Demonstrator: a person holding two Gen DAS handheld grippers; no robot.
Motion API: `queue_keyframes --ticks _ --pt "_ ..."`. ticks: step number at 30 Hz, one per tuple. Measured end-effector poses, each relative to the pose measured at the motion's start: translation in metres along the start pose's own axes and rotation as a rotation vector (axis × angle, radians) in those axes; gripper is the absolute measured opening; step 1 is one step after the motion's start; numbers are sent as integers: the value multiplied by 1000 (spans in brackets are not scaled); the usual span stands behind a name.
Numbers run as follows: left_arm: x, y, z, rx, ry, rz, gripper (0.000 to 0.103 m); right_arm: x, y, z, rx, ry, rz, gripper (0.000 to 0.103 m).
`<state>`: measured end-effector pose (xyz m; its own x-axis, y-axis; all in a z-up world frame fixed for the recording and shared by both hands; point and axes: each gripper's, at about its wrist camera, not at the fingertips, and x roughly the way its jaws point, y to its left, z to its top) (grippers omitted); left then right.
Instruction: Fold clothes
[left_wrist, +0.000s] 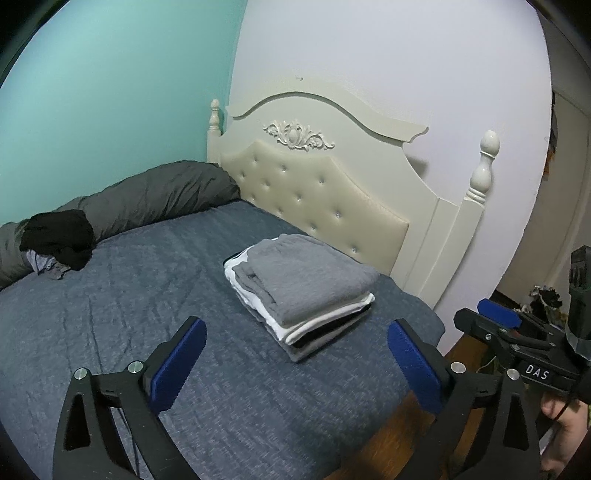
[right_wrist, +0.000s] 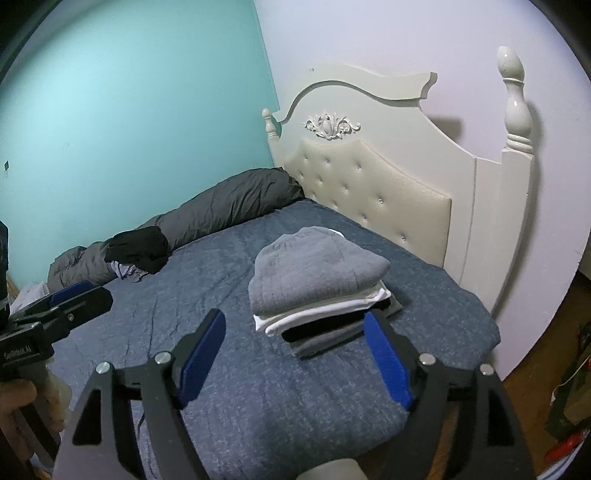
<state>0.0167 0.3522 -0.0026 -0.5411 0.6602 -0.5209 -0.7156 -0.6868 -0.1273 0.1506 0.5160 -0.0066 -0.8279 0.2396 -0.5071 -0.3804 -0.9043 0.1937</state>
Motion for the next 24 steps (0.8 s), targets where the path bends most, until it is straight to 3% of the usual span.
queue_keyframes --ticks 9,24 --pt "-25 6 -15 2 -3 9 103 -24 16 -14 -20 -18 -29 97" --pt "-61 14 -42 -17 -48 1 103 -54 25 -41 2 -34 -55 102"
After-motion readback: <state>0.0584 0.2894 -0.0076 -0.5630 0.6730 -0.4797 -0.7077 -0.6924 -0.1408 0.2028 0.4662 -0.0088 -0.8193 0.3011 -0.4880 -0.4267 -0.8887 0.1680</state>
